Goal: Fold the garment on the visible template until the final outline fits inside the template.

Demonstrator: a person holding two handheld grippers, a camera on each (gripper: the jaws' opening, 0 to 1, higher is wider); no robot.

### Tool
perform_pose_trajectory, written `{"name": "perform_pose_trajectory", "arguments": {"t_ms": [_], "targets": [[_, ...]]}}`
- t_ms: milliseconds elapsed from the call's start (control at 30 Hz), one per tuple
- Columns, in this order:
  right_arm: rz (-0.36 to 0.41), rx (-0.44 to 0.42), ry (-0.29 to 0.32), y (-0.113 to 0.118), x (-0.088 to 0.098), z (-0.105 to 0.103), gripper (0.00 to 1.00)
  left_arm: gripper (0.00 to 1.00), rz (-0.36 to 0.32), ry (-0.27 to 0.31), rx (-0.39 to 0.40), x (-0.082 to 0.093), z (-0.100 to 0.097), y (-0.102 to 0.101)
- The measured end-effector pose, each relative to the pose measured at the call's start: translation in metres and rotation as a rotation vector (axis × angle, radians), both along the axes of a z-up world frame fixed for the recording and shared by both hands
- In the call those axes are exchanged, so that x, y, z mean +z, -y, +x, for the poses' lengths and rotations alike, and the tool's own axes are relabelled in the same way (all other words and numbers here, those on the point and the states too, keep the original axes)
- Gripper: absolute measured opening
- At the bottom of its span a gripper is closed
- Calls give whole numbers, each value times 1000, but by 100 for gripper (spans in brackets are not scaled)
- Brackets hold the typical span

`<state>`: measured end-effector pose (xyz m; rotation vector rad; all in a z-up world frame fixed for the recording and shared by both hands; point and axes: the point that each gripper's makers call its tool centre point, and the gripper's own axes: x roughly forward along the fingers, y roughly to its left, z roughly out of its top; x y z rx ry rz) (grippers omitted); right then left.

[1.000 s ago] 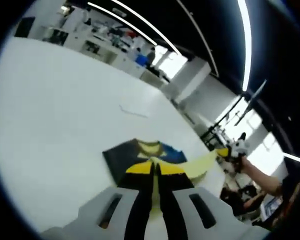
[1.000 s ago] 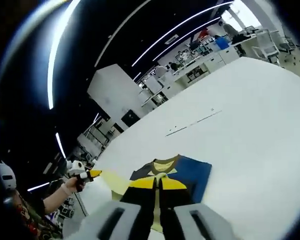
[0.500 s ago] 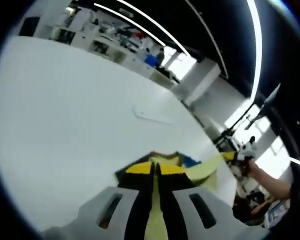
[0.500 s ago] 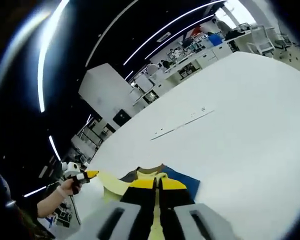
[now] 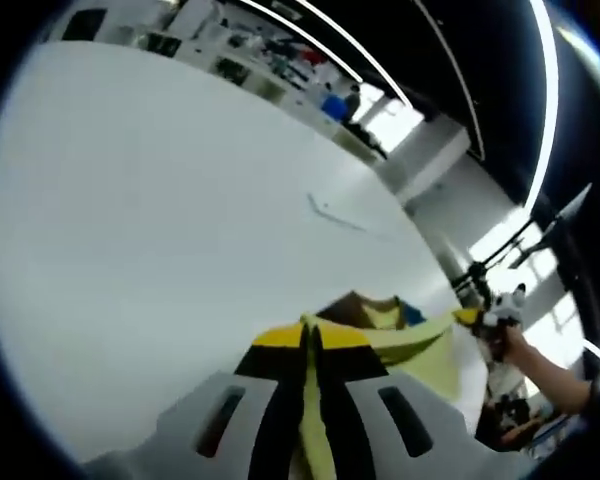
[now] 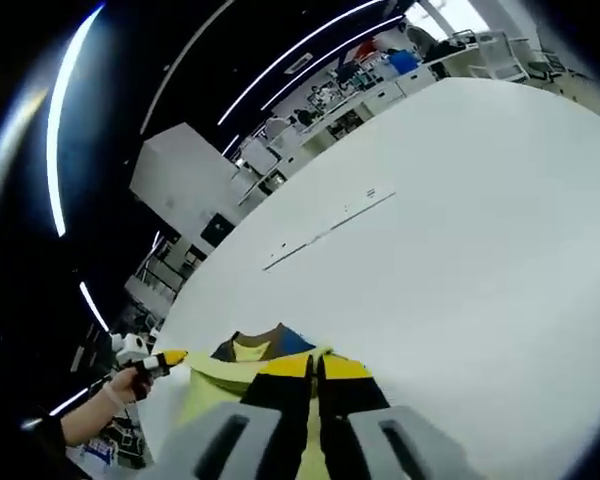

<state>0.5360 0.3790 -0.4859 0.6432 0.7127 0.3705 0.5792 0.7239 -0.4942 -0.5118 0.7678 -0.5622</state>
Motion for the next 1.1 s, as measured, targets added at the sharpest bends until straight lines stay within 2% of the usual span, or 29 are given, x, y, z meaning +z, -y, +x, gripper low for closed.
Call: {"name": "perform_pose_trajectory", "arguments": {"t_ms": [100, 300, 433, 533, 600, 700, 800, 867, 967, 1100], "targets": [[9, -12, 5, 0, -1, 2, 0, 0, -13, 21, 20, 2, 3, 0], [19, -30, -21, 1, -16, 3, 0, 0, 10, 3, 31, -11, 3, 0], [8, -38, -45, 2, -26, 1, 0, 0, 59, -19, 30, -27, 2, -3], [0, -35, -38, 0, -25, 0, 0, 0, 48, -18, 38, -26, 3, -2], [-38, 2, 17, -1, -20, 1, 0, 0, 66, 1, 21, -24, 2, -1], [-105, 32, 51, 1, -18, 0, 0, 1, 114, 75, -37, -18, 2, -2], [-139, 62, 75, 1, -14, -6, 1, 3, 136, 92, -46, -14, 0, -4], [-162, 76, 84, 3, -12, -9, 8, 5, 161, 127, -63, -9, 0, -9], [-201, 97, 116, 7, -6, -11, 19, 16, 215, 193, -92, -2, 2, -15], [-235, 123, 146, 12, 1, -12, 27, 28, 285, 244, -156, 2, -2, -18]]}}
